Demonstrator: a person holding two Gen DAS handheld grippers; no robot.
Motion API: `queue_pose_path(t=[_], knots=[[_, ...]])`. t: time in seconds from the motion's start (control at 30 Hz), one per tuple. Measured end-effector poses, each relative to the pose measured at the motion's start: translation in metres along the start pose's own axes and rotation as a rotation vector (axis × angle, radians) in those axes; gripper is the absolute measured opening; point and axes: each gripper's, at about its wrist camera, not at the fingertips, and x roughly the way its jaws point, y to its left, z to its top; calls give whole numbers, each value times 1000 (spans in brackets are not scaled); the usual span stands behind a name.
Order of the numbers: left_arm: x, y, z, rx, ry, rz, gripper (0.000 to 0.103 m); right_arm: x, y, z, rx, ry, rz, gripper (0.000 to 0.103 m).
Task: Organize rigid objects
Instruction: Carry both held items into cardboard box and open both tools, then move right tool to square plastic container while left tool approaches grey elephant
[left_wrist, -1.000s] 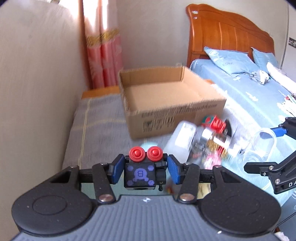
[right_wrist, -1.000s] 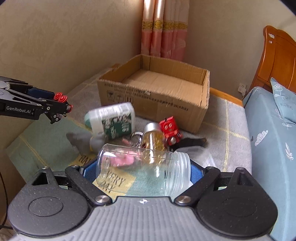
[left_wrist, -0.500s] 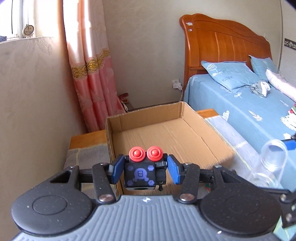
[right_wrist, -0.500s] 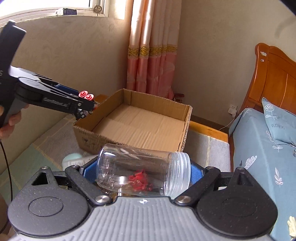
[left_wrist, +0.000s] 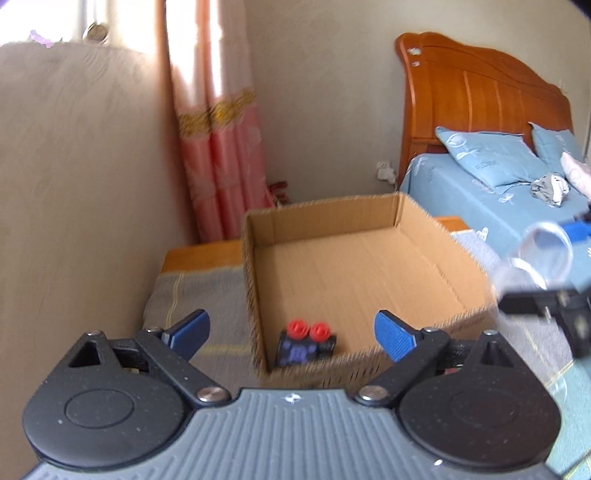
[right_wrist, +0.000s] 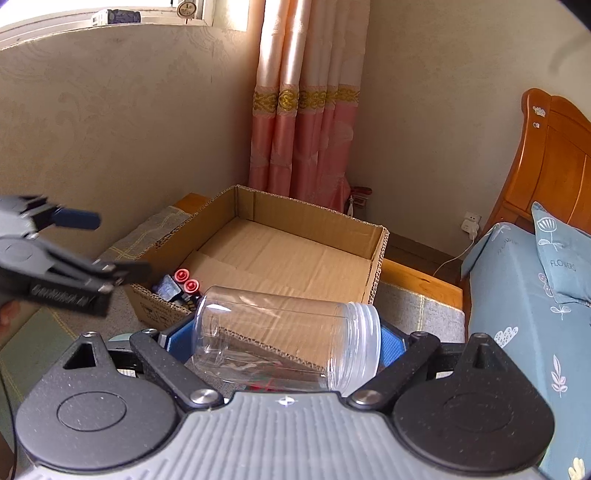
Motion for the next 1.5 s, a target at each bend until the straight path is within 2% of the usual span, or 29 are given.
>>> queue_pose_path(t=[0.1, 0.33, 0.6, 0.67, 0.73, 1.27, 1.5], knots=[[-4, 4, -11, -14, 38, 24, 96, 13, -5, 10, -7, 18, 7, 96], [-17, 14, -27, -40, 43, 112, 96, 53, -21, 41, -14, 60, -15, 96], [-23, 22, -34, -68, 52, 139, 96, 110, -36, 76, 27, 98, -32, 96], [-23, 22, -37, -65, 61, 137, 96, 123, -39, 82, 45, 105, -52, 102], [-24, 21, -39, -57, 70, 145, 96, 128, -40, 82, 51, 112, -68, 103], [-40, 4, -47, -26, 72, 116, 96, 64, -27, 48, 7, 84, 2, 103], [-47, -8, -57, -8, 74, 96, 96, 30, -24, 18, 41, 45, 16, 103]])
